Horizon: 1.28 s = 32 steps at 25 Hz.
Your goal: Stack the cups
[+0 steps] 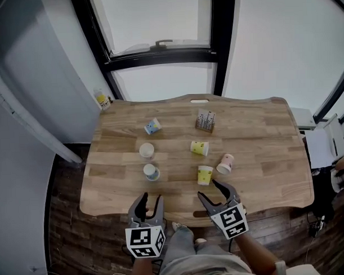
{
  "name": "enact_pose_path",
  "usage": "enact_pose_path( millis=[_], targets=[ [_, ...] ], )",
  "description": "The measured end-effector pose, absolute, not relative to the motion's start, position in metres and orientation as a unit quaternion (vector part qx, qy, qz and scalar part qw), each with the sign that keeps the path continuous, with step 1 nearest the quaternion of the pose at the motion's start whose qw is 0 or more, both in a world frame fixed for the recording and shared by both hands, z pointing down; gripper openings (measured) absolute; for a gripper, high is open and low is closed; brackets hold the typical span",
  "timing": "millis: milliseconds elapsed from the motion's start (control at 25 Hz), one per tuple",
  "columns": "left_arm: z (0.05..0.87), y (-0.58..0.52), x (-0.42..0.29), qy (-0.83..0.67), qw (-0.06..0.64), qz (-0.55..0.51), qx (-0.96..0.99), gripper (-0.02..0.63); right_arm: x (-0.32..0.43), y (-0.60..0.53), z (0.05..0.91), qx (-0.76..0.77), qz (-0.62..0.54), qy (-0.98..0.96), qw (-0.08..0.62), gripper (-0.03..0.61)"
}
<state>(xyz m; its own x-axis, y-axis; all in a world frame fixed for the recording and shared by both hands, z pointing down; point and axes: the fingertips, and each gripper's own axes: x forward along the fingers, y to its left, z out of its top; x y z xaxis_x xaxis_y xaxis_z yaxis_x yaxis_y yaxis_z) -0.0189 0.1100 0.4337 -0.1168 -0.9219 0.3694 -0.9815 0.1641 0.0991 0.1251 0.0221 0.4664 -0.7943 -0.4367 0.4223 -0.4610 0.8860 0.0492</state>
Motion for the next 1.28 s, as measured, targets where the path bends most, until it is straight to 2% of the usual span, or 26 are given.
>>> enact_pose_path(
  millis=[600,960,1280],
  targets=[
    [0.470,0.072,-0.067,-0.723,0.202,0.113,0.651,0.179,0.127,-0.012,0.575,0.255,0.035,-0.900,0.352,0.235],
    [0.472,0.037,-0.117,-0.704,0.186,0.157,0.667,0.178,0.133,-0.024,0.623,0.266,-0.019,-0.856,0.444,0.225],
    [0.498,-0.009,-0.132,-0.629,0.188,0.261,0.708,0.183,0.134,-0.033,0.637,0.290,-0.001,-0.841,0.456,0.207]
  ],
)
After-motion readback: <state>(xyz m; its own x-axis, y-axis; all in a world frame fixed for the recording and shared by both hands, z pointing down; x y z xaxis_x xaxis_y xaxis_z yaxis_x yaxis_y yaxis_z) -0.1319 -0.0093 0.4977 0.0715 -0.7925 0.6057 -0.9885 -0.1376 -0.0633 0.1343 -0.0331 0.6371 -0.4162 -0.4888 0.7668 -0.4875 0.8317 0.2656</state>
